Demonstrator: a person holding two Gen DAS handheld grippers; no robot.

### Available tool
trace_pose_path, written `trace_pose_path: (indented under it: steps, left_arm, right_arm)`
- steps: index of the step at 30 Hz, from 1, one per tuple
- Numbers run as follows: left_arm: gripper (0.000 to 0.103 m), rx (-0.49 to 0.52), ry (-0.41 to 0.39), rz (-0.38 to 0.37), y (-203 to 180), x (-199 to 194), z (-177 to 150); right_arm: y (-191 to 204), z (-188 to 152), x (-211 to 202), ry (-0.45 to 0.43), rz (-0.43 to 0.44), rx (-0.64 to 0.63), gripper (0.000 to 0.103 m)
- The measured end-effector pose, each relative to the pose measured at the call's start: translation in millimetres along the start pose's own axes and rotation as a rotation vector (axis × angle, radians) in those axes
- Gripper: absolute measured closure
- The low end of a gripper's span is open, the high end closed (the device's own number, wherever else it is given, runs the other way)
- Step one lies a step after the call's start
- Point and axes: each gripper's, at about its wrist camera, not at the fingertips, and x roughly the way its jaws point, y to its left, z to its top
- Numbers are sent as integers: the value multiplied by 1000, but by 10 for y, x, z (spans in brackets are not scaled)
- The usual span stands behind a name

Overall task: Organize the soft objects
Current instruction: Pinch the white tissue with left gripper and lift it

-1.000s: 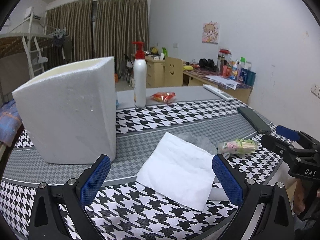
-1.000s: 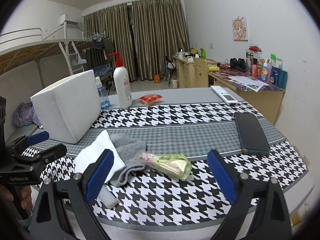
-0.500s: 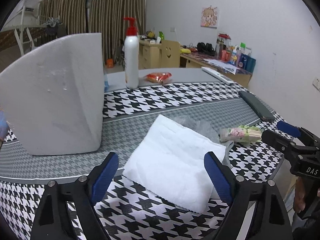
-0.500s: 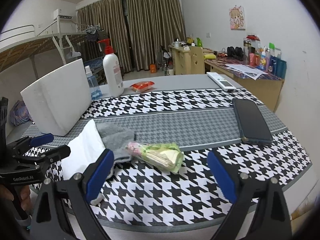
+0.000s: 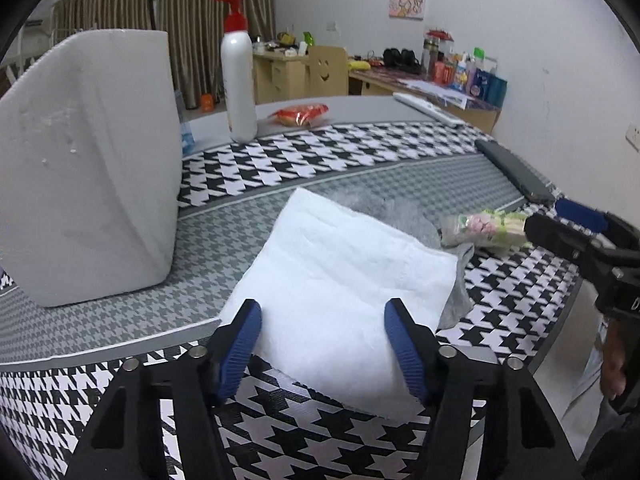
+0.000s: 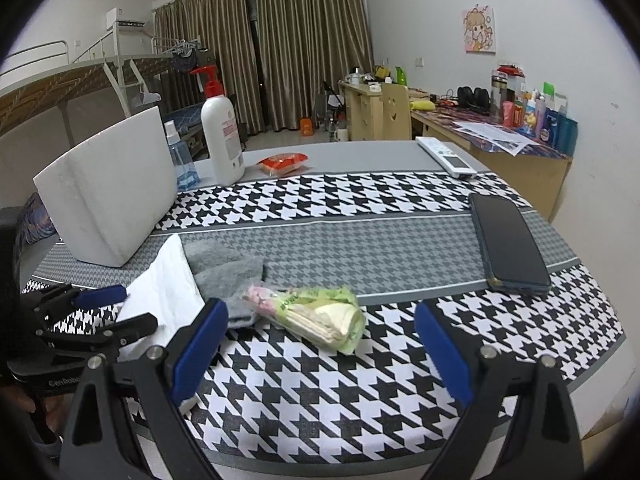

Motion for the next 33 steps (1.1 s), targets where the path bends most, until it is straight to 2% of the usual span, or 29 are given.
trace_pose_path:
  steps: [6,10,11,13,15,18,30,33]
  left_arm:
    - [49,-4,29,-18,6,46,-16]
    - [67,-3,27,-24,0,65,-15]
    - [69,-3,26,-28,3,59,-15]
    - [81,-1,24,-39,1,50,-22]
    - [83,-1,22,-48,4,46,-27]
    - [90,-19,12,-66,52,10,-18]
    - [94,-44,-41,-113,161,-199,-10]
    - [94,-48,-53,-117,172,-247,3]
  right_arm:
    - [-9,8,9,0,-4,1,6]
    - [-26,3,41,13,-9,4,6]
    - [-29,5,53,15,-9,4,6]
    - [-31,8,62,19,-6,3,6]
    - [-25,14,71,20,-1,-1,6]
    - [-13,26,97,23,5,-7,6]
    - [44,49,215,56,21,-21,7]
    - [45,61,253,69,15,-25,12]
